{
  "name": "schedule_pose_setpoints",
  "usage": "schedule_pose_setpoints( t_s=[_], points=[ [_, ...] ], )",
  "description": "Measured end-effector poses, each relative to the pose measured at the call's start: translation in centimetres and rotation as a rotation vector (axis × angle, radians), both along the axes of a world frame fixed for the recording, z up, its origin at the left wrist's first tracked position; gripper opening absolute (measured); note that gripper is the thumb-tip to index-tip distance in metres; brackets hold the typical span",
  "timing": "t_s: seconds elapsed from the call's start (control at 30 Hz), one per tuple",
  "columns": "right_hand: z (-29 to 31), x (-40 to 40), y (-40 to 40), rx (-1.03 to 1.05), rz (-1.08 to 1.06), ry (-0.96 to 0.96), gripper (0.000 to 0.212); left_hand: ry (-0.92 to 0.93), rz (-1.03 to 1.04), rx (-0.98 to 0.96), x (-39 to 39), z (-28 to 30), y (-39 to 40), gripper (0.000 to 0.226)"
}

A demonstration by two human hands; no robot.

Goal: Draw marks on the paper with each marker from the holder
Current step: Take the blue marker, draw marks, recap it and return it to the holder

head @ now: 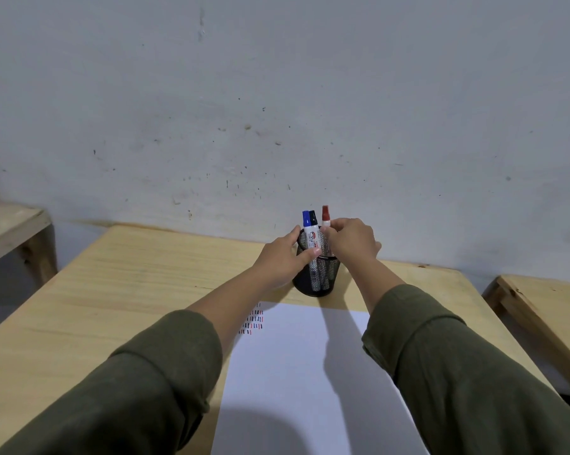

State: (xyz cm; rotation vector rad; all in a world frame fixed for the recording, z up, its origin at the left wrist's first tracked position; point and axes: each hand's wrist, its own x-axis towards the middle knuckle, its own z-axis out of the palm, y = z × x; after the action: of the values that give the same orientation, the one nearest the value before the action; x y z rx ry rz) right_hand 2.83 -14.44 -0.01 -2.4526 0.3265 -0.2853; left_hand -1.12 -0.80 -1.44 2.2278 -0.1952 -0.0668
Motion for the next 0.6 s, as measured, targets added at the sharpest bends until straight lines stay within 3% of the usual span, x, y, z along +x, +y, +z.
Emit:
schedule_pose_setpoints(
  t_s=[0.13, 0.27, 0.47, 0.6],
  points=[
    [-0.1, -0.2, 0.0, 0.024, 0.019, -0.011, 0.039, -0.007, 0.001, -0.006, 0.0, 0.1, 0.0, 0.072],
    [-0.1, -0.6, 0.2, 0.105, 0.211, -0.213, 0.048, -0.003, 0.001, -0.007, -0.1, 0.1, 0.0, 0.074],
    [0.2, -1.0, 0.5, -0.134, 0.344, -0.189, 0.041, 0.000, 0.000, -0.013, -0.1, 0.1, 0.0, 0.074],
    [0.4, -1.2, 0.4, -0.143, 0.348, -0.221, 0.035, 0.006, -0.004, -0.020, -0.2, 0.1, 0.0, 0.074]
  ],
)
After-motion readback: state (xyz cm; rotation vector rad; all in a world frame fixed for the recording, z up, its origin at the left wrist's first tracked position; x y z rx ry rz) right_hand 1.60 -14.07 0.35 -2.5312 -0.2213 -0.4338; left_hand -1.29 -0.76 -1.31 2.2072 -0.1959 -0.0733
